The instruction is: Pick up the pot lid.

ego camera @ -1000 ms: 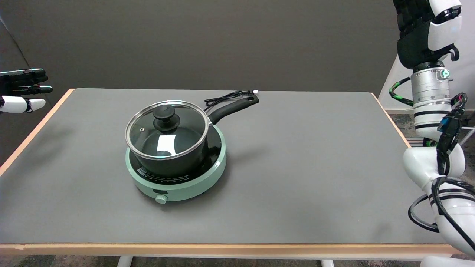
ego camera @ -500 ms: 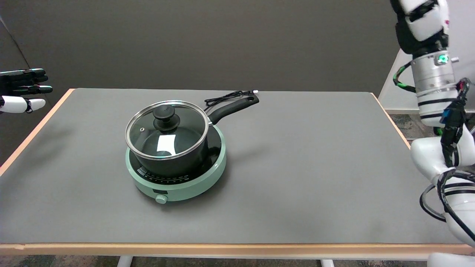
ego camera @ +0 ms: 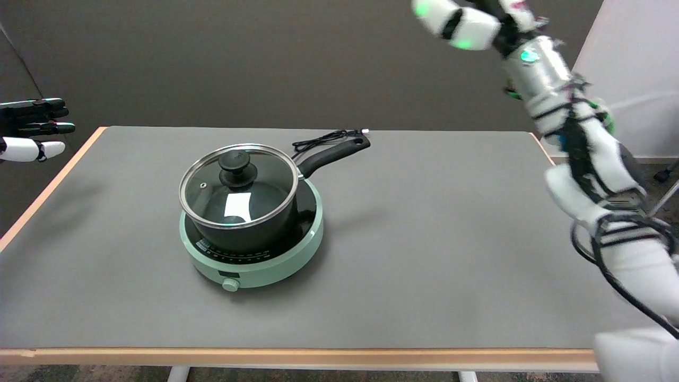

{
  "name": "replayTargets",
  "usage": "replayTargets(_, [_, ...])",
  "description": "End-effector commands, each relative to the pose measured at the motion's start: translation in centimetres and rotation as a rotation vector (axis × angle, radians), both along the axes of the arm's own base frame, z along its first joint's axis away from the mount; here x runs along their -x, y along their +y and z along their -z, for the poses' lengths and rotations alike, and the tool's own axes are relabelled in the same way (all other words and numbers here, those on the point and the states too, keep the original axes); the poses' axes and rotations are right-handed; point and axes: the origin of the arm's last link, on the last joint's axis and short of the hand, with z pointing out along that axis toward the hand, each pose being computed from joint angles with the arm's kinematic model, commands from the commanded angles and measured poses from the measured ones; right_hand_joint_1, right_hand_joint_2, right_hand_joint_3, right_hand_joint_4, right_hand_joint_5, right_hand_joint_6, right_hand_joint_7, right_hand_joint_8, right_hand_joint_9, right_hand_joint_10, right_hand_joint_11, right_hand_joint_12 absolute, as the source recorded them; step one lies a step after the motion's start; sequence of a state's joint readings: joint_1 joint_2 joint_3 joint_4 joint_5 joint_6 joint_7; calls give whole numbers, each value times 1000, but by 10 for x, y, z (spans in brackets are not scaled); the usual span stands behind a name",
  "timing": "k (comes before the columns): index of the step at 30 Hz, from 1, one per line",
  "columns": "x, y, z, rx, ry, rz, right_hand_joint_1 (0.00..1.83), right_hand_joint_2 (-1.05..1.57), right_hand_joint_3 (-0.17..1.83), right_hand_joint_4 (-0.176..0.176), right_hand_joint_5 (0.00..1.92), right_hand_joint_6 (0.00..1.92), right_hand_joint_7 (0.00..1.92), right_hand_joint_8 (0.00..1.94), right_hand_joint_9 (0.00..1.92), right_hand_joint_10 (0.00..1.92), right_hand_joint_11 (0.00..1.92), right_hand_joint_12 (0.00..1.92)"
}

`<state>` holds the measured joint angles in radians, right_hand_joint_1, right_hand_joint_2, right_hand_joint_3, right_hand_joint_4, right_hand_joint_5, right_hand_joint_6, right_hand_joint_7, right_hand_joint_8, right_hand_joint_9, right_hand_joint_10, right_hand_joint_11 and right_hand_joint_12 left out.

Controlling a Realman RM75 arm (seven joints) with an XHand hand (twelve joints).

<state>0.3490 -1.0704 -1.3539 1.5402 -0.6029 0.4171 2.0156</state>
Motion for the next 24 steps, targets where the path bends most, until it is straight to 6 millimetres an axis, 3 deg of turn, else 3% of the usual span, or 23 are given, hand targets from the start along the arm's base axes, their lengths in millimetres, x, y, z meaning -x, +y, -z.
replayTargets(1, [-40,-89,140,-12,510,-18,589,563,841,48,467,206,549,190,534,312,317,623])
replayTargets(5, [-46,-94,173,-73,599,-41,600,528,853,51,422,190,511,185,504,292,298,594])
replayTargets(11, [-52,-84,220,-186,723,-106,614,512,862,55,407,185,507,184,497,287,294,589])
replayTargets(20, [-45,-72,272,-192,871,-190,655,498,881,69,420,189,509,184,486,279,291,581])
replayTargets(24, [-40,-70,282,-198,862,-190,695,494,900,76,429,192,509,184,478,273,289,575])
